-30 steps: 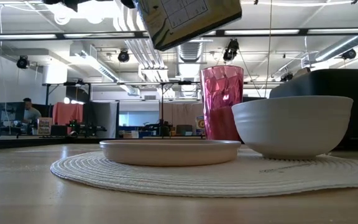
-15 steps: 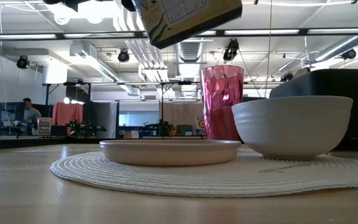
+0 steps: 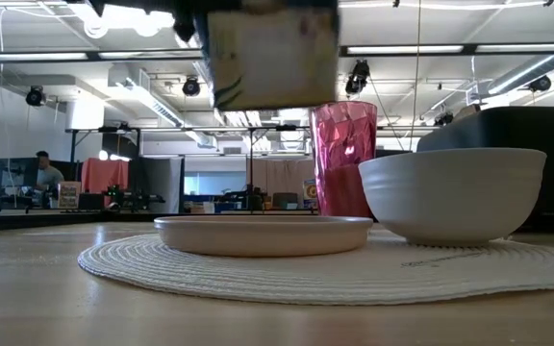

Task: Arrange a breakfast setting
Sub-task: Pour the cereal from the cereal box into the white bowl

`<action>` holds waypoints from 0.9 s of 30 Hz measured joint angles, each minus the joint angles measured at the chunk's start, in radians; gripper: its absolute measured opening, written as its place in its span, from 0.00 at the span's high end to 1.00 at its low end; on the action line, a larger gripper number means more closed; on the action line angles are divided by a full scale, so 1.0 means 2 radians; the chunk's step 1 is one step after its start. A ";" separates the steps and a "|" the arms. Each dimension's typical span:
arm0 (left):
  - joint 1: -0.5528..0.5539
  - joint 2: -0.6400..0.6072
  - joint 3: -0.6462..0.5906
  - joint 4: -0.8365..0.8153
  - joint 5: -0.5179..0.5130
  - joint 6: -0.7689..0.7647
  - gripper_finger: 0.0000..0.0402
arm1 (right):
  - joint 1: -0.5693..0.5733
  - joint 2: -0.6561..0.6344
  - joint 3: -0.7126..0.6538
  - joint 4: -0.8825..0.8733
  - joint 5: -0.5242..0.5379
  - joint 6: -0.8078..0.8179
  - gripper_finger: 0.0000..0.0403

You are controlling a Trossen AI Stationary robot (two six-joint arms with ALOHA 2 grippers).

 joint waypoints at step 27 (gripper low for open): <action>0.001 -0.079 -0.177 -0.227 -0.608 -0.310 0.87 | 0.000 -0.001 -0.001 -0.029 -0.002 0.009 0.19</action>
